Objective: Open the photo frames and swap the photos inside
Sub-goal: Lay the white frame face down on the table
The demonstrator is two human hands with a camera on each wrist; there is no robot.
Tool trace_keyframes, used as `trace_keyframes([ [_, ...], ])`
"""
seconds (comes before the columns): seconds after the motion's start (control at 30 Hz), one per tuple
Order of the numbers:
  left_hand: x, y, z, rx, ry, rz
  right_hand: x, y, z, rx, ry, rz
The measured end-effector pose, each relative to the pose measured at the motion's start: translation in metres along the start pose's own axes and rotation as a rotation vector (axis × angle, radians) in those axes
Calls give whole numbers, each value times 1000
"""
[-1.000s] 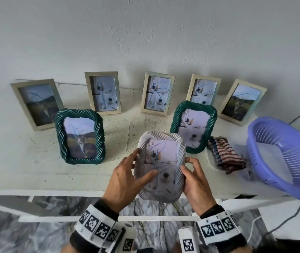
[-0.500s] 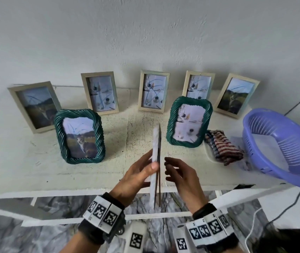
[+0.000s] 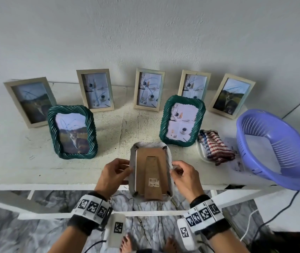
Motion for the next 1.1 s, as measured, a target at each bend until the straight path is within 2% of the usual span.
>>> trace_keyframes([
  [0.23, -2, 6, -11, -455, 92, -183, -4, -1, -11, 270, -48, 105],
  [0.37, -6, 6, -20, -735, 84, -181, -11, -8, -7, 358, -54, 113],
  [0.47, -10, 5, -32, -859, 55, -177, -21, -23, -5, 318, -70, 209],
  [0.6, -13, 5, -41, -886, 71, -175, -28, -39, -14, 420, -196, 363],
  [0.67, -13, 5, -40, -867, 86, -177, -30, -37, -19, 450, -236, 350],
  [1.1, -8, 9, -40, -826, 122, -203, -38, -24, -16, 426, -224, 364],
])
Point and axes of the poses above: each hand's wrist, its own x-axis away from the middle knuckle, its own z-axis out of the back of the hand, y = z × x, the point moved 7 cm from there along -x, towards the middle knuckle, and after that the axes turned 11 degrees about y, right-handed, at the moved point
